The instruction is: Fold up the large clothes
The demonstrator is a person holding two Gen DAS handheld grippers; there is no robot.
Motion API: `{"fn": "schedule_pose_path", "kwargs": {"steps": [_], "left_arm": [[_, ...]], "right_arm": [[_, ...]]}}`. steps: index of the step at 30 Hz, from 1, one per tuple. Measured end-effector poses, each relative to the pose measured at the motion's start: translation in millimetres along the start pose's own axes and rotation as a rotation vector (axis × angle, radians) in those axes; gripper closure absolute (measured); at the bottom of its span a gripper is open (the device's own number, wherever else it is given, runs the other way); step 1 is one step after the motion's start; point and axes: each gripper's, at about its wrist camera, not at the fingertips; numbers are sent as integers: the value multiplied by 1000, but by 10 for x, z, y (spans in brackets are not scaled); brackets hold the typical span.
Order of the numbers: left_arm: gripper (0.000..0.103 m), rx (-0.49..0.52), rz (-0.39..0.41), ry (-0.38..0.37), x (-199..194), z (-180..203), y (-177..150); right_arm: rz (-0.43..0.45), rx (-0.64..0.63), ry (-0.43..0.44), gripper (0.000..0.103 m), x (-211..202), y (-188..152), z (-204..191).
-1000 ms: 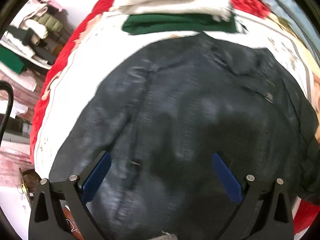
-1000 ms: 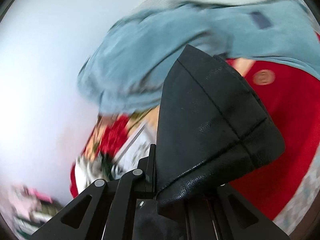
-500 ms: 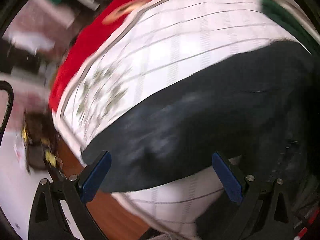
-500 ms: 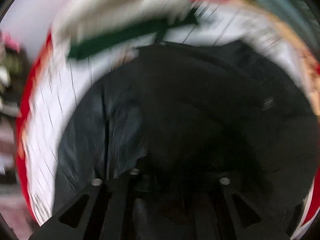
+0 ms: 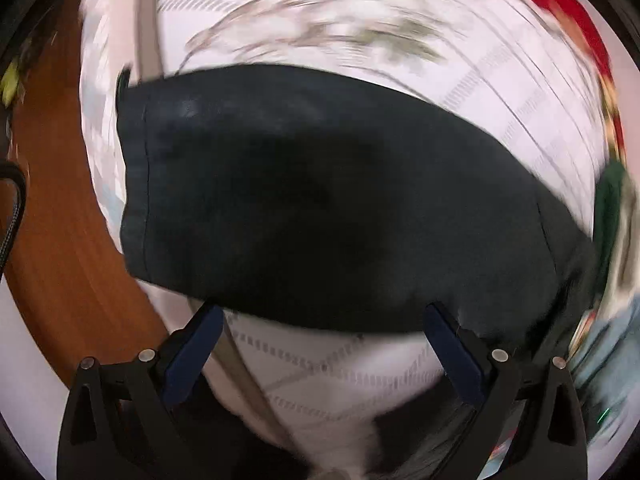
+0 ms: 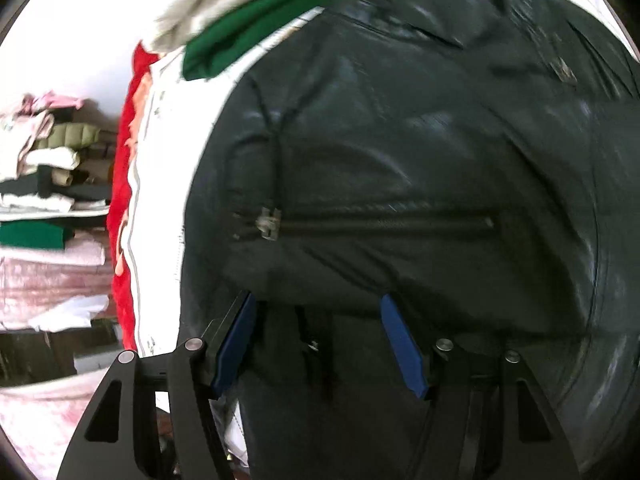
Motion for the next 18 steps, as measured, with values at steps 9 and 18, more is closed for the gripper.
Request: {"fn": "schedule_pose_path", "kwargs": {"steps": [9,18], "left_arm": [[60,-108,238,-5,-252,-64,492],[69,-45,238,-232,-423,56,585]], "right_arm": [[8,16,17,36,199,38,-233],[-25,-7,49,36,166,6,-410]]}}
Point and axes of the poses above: each gripper's, at about its wrist camera, not at the fingertips, and x roughly the way its jaws point, z to its right, y to its top, and after that the axes turned 1 degree about y, right-handed
